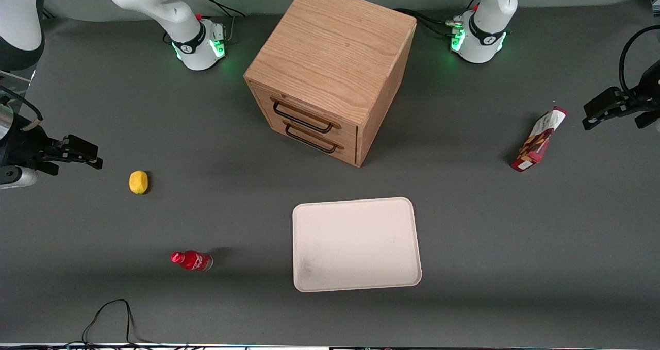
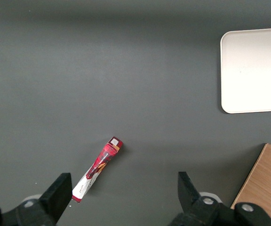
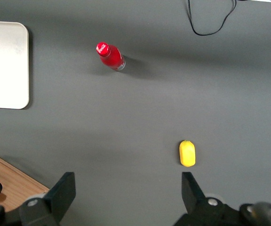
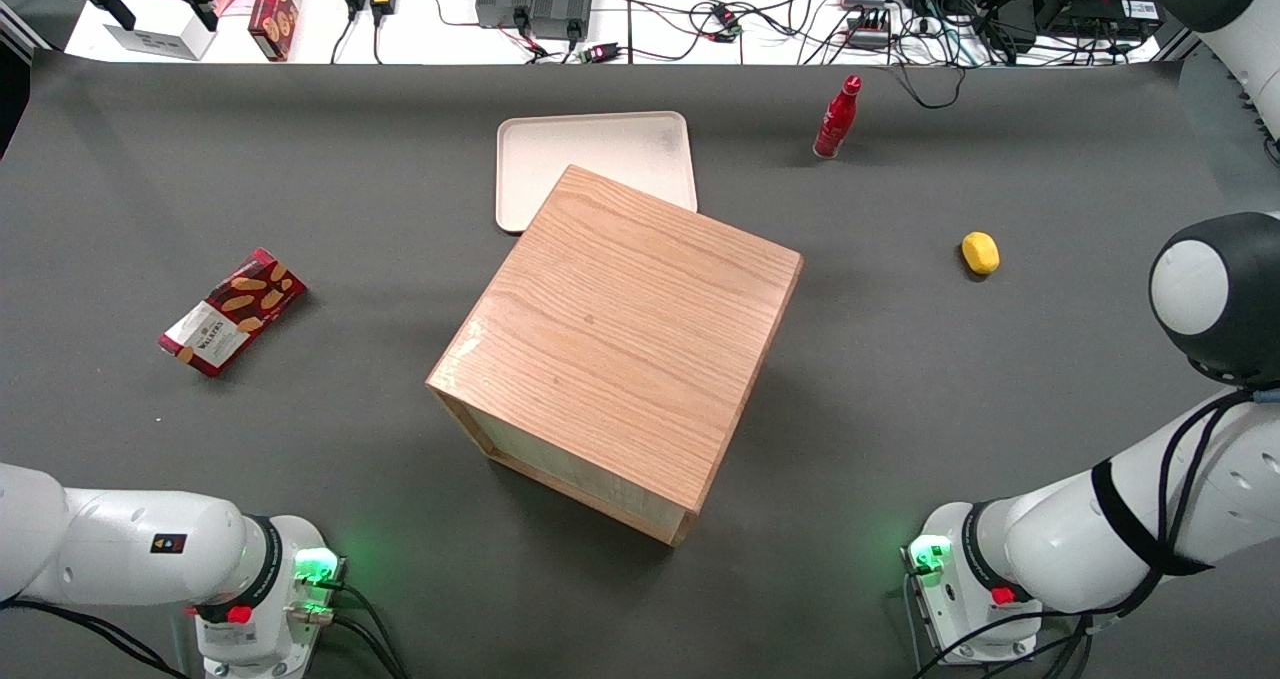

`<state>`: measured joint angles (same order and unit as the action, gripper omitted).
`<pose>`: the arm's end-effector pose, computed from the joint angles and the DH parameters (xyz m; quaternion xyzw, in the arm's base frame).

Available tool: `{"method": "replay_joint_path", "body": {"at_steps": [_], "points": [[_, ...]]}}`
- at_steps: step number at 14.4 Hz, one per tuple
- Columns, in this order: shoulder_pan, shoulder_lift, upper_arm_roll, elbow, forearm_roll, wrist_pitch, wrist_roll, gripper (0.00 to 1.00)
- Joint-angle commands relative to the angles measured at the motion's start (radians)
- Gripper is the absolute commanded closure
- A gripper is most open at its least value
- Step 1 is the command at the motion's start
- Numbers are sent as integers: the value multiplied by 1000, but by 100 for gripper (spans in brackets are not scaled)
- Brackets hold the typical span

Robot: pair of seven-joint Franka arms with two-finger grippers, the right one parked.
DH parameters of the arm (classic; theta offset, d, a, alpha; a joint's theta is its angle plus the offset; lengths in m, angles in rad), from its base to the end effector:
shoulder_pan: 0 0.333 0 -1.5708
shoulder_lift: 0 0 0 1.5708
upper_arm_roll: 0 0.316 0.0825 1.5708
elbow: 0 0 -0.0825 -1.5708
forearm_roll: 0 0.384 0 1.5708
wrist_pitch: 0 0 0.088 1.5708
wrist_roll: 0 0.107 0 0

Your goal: Place red cookie box on tray

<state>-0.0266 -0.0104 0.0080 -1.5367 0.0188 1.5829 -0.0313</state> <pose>0.5530 -0.0083 0.6475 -0.9995 -0.0065 -0.0285 0.0087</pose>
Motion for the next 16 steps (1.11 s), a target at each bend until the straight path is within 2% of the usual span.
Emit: {"method": "replay_joint_path", "body": {"at_steps": [1,11,16], "points": [[1,14,-2,29,0,-27,-12,0],[2,14,0,24,1,-56,1,0],[26,-2,3,-25,1,-49,53,0]]}}
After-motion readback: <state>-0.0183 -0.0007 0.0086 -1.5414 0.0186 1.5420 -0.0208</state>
